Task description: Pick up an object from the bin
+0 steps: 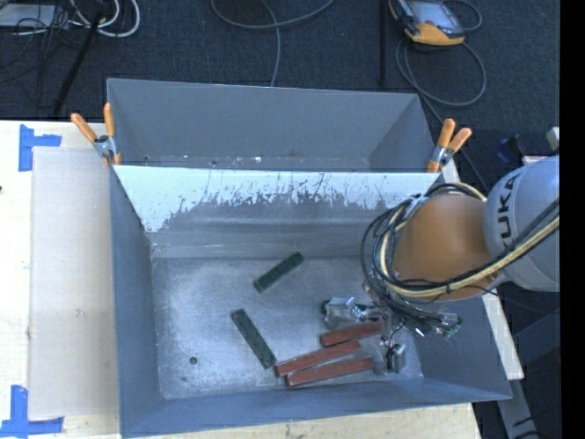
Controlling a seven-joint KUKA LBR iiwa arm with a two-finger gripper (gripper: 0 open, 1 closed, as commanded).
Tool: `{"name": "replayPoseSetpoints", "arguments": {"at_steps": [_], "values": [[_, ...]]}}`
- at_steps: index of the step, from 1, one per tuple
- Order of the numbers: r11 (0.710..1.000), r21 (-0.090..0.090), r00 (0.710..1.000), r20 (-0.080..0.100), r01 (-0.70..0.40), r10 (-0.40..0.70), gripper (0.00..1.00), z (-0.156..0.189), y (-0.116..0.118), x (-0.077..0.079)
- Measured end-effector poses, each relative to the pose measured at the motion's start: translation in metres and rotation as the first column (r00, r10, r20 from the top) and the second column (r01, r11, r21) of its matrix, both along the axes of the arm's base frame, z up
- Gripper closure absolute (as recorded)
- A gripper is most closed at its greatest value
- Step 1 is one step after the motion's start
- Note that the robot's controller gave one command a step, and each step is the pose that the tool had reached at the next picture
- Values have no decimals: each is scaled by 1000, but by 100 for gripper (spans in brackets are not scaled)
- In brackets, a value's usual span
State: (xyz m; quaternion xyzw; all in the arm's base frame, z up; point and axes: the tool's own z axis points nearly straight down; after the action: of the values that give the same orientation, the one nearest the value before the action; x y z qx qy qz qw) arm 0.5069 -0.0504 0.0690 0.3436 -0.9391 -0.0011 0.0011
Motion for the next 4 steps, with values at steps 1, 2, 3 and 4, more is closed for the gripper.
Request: {"name": "replayPoseSetpoints", "arguments": {"at_steps": [1,2,3,4], "values": [[1000,-1,1000,2,-5,5,100,0,0,1],[1000,-1,1000,2,-6,6,0,0,0,0],[1000,-1,1000,2,-8,8,100,0,1,0],[1000,-2,1000,12,-10,10,100,218,-5,16]]}}
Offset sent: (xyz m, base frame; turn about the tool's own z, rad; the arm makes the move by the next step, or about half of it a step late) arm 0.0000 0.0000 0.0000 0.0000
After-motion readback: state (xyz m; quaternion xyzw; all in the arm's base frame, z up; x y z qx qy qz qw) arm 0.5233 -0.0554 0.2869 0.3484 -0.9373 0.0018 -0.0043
